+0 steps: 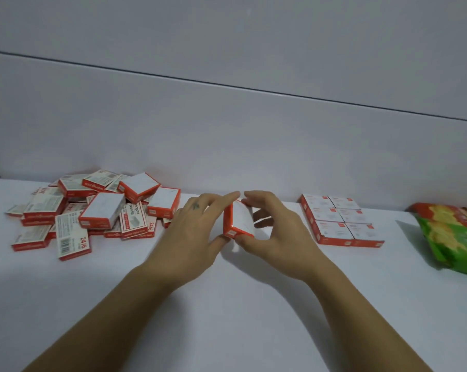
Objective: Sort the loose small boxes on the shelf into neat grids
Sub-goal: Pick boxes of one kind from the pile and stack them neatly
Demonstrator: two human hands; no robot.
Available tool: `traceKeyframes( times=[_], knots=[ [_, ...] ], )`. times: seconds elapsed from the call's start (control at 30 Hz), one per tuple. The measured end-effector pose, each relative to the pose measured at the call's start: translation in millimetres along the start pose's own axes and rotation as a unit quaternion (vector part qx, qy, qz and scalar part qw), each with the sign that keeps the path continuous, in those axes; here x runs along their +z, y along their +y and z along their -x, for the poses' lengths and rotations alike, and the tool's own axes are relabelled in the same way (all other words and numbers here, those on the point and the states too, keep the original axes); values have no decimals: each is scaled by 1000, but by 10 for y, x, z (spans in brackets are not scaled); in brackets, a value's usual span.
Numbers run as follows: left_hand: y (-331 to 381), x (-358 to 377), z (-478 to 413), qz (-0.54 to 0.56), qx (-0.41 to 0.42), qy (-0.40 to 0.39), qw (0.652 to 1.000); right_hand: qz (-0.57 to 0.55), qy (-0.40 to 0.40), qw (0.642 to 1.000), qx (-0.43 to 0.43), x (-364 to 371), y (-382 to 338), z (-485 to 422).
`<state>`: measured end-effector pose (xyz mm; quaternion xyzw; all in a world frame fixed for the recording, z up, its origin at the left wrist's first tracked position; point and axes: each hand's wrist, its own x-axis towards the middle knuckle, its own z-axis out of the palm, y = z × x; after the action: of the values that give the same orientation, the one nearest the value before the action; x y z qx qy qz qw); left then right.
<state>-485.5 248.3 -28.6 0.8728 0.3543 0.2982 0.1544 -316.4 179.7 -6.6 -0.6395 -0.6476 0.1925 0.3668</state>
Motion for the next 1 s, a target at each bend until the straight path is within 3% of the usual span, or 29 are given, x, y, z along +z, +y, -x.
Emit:
traceKeyframes(
  times=[0.1,0.2,0.37,0.6,0.77,1.0],
  knots=[
    [-18,-7,-7,44,-17,9,999,-136,-15,990,16,24,-42,13],
    [-16,15,-10,81,-26,11,996,-277,-16,958,67,-10,-66,-9],
    [6,34,16,151,-54,19,987,-400,-32,909,114,-55,-70,-51],
    [56,13,12,206,-71,27,976,-369,-3,921,122,-53,-80,-41],
    [43,-30,14,241,-101,28,965,-251,75,955,136,-12,-42,-47],
    [33,-37,-10,352,-121,14,928,-201,37,974,101,55,-93,-24]
  ],
)
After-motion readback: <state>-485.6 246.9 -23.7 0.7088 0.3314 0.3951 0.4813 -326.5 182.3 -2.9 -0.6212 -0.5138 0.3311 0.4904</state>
